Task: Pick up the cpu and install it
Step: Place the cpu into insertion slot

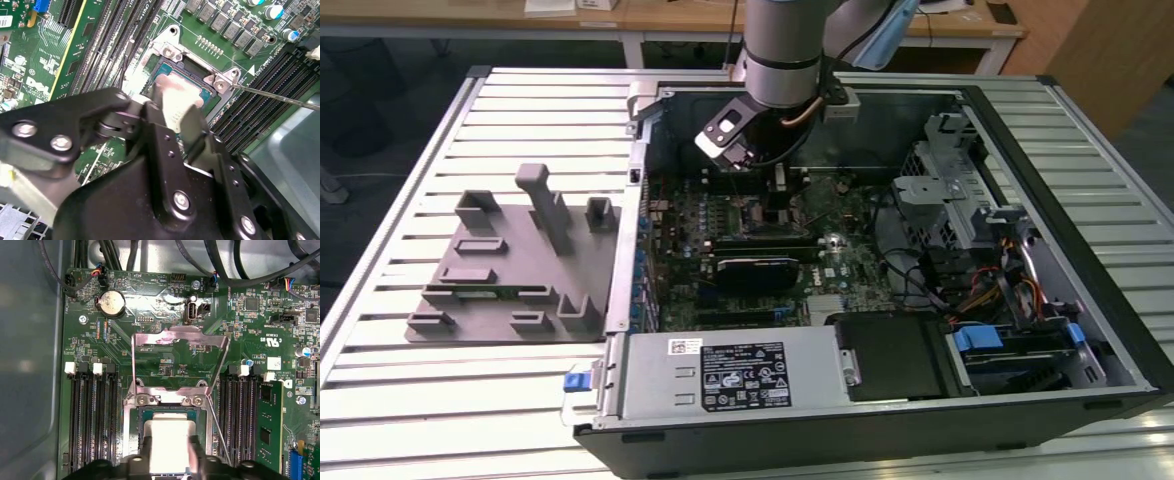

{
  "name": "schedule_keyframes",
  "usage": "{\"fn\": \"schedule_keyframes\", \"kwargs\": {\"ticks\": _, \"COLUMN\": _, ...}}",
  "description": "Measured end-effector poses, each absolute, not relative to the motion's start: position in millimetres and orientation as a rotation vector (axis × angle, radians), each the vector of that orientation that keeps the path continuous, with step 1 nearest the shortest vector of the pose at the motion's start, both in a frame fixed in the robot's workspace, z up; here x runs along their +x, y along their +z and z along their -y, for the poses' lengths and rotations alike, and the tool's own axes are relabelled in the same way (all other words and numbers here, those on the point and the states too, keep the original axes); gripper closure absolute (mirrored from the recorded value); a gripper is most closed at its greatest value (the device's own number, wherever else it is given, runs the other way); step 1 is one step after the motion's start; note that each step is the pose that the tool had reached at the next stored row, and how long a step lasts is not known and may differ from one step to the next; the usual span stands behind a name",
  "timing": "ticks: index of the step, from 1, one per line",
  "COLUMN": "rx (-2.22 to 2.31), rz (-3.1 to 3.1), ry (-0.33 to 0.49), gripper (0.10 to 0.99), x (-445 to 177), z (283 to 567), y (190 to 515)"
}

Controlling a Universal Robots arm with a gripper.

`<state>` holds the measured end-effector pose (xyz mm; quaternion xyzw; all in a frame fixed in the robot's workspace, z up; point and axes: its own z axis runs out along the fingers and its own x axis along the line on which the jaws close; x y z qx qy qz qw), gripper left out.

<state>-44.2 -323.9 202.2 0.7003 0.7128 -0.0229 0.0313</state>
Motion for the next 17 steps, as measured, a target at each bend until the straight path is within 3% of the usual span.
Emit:
{"fn": "schedule_keyframes", "kwargs": {"ticks": 1, "rx": 2.157, "rz": -2.196, "ry": -0.07, "gripper": 0.671, "x": -44.2, "z": 323.9, "y": 202.1}}
{"fn": "schedule_keyframes", "kwargs": {"ticks": 3, "rx": 2.157, "rz": -2.196, "ry": -0.07, "gripper": 0.788, "x": -44.2, "z": 323.9, "y": 202.2}}
{"fn": "schedule_keyframes", "kwargs": {"ticks": 4, "rx": 2.157, "rz": -2.196, "ry": -0.07, "gripper": 0.788, "x": -44.2, "z": 323.9, "y": 202.2}}
{"fn": "schedule_keyframes", "kwargs": {"ticks": 6, "rx": 2.157, "rz": -2.196, "ry": -0.07, "gripper": 0.906, "x": -44.2, "z": 323.9, "y": 202.2}}
{"fn": "schedule_keyframes", "kwargs": {"ticks": 7, "rx": 2.157, "rz": -2.196, "ry": -0.07, "gripper": 0.906, "x": -44.2, "z": 323.9, "y": 202.2}}
{"fn": "schedule_keyframes", "kwargs": {"ticks": 8, "rx": 2.157, "rz": -2.196, "ry": -0.07, "gripper": 0.965, "x": -44.2, "z": 323.9, "y": 202.2}}
{"fn": "schedule_keyframes", "kwargs": {"ticks": 17, "rx": 2.144, "rz": -2.18, "ry": -0.047, "gripper": 0.98, "x": -45.0, "z": 324.1, "y": 201.6}}
